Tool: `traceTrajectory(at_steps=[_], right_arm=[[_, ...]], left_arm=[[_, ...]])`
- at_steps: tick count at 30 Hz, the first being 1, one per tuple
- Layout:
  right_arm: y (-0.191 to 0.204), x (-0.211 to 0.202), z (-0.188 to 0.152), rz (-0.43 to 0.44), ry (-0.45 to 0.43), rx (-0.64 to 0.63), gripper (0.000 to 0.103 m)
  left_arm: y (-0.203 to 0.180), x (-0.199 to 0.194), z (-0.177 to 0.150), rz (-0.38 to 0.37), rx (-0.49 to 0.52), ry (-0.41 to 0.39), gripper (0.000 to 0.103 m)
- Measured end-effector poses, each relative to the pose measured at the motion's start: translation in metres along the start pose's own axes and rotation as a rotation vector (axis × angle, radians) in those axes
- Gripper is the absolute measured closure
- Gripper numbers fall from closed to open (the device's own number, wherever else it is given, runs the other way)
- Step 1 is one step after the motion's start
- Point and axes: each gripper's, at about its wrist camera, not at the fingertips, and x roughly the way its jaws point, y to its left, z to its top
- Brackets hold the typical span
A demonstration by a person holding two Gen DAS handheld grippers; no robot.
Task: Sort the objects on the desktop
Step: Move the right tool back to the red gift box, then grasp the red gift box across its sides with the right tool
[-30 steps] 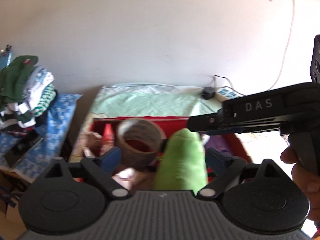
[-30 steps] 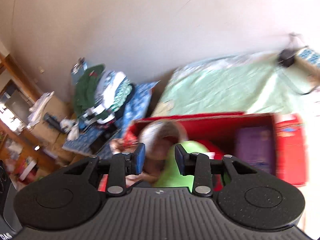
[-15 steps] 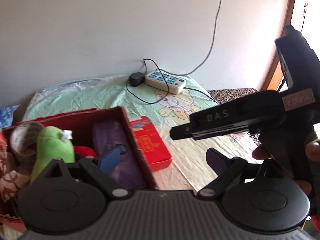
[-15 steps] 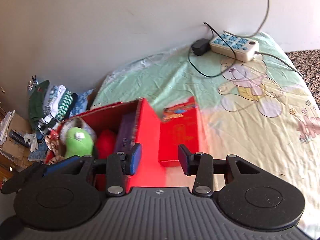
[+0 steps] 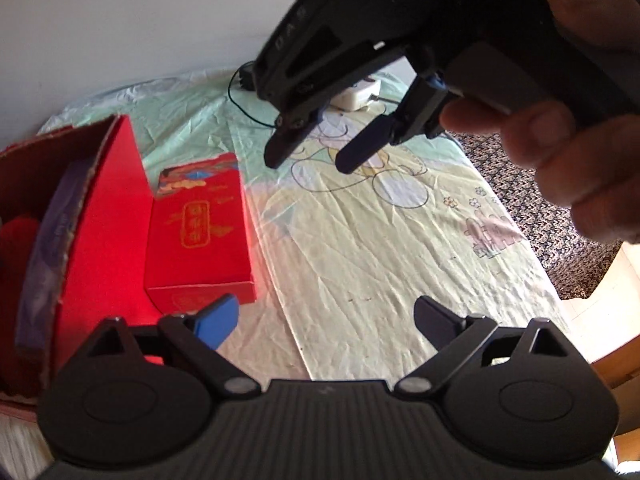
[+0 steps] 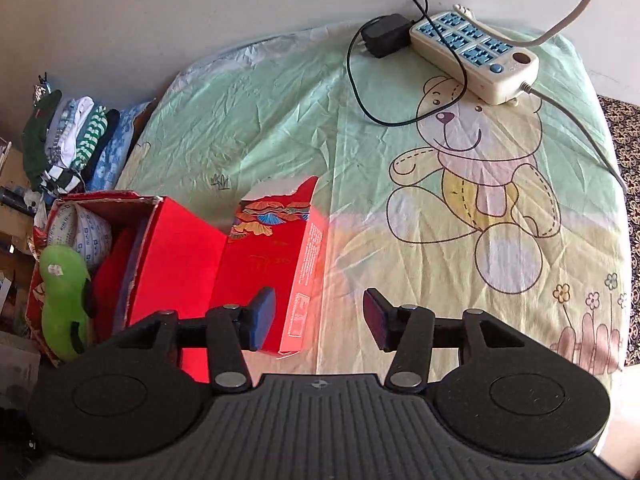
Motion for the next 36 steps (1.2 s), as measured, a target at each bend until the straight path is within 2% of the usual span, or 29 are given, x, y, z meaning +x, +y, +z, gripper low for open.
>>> traceTrajectory(at_steps=[2,6,9,13,17,22,24,26,27,29,32,34,35,36], right_arm=[[-0.004,0.012,0.011,0.002,0.025,-0.019,0.051],[0.004,0.036,0.029,0.006,0.023,-0.076,0.044],[0.011,0.055,0.043,0.010,0.021,-0.119,0.044],[0.019,0.079,0.061,0.014,0.020,-0.176,0.044],[0.036,0.098,0.068,0.031,-0.014,-0.228,0.043],[0.047,0.113,0.069,0.040,-0.018,-0.280,0.042],[0.044,0.112,0.070,0.046,-0.006,-0.291,0.043],[0.038,0.108,0.066,0.068,0.032,-0.291,0.042],[0.034,0.106,0.064,0.080,0.055,-0.291,0.042],[0.027,0.101,0.057,0.106,0.100,-0.288,0.042],[0.010,0.097,0.041,0.167,0.161,-0.226,0.042],[0.002,0.093,0.032,0.192,0.180,-0.195,0.042],[0.000,0.087,0.030,0.192,0.165,-0.191,0.043],[-0.003,0.082,0.028,0.192,0.150,-0.187,0.051]], left_arm=[[0.000,0.012,-0.001,0.033,-0.029,0.008,0.006],[0.002,0.028,-0.003,0.143,-0.058,-0.006,0.005],[0.002,0.033,-0.001,0.210,-0.071,-0.022,0.004],[0.008,0.041,0.000,0.228,-0.090,-0.009,0.004],[0.009,0.047,0.000,0.233,-0.065,-0.007,0.004],[0.018,0.061,0.003,0.180,-0.078,0.037,0.006],[0.021,0.065,0.002,0.152,-0.089,0.058,0.013],[0.018,0.064,0.001,0.134,-0.063,0.059,0.014],[0.015,0.063,0.001,0.108,-0.043,0.057,0.019],[0.006,0.058,-0.001,0.078,0.019,0.047,0.021],[-0.009,0.049,-0.006,0.037,0.103,0.042,0.021],[-0.014,0.039,-0.011,0.014,0.148,0.028,0.018],[-0.015,0.032,-0.015,0.023,0.166,0.010,0.013],[-0.015,0.026,-0.018,0.045,0.178,-0.008,0.008]])
